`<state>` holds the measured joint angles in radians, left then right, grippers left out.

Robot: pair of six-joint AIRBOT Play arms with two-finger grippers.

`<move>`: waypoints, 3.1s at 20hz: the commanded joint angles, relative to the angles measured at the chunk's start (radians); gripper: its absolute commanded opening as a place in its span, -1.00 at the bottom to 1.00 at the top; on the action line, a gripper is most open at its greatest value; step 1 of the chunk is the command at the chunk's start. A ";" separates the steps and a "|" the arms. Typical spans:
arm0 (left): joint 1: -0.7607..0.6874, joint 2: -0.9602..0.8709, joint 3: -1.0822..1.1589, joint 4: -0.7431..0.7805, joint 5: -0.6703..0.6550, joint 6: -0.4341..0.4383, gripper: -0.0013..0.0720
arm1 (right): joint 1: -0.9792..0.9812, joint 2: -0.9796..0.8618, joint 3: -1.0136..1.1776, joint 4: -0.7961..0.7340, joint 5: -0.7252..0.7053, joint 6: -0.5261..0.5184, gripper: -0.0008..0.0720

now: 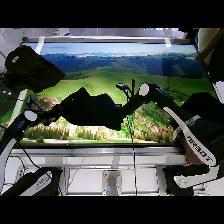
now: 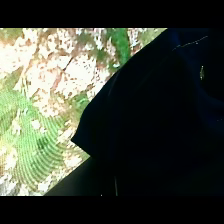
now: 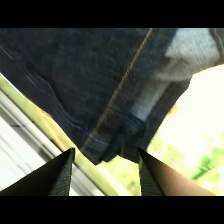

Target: Fold the clothes and pants, and hang the long-sleeved shirts on hangers.

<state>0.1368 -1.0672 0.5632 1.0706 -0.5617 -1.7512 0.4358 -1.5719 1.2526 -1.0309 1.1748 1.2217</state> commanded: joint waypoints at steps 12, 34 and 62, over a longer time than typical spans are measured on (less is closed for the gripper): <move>0.010 0.268 0.121 0.002 -0.195 0.256 -0.87 | -0.040 0.040 0.136 0.239 0.196 -0.072 -0.94; -0.028 0.210 0.558 -0.008 -0.658 0.245 -0.87 | -0.043 0.206 0.562 -0.142 0.180 0.072 -0.94; -0.066 -0.256 0.479 0.485 -0.515 0.345 -0.87 | 0.095 -0.130 0.302 -0.197 0.227 0.020 -0.95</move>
<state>0.0845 -1.3266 1.0767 1.4631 -1.0210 -1.4082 0.4652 -1.7081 1.6653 -1.2263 1.3479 1.2343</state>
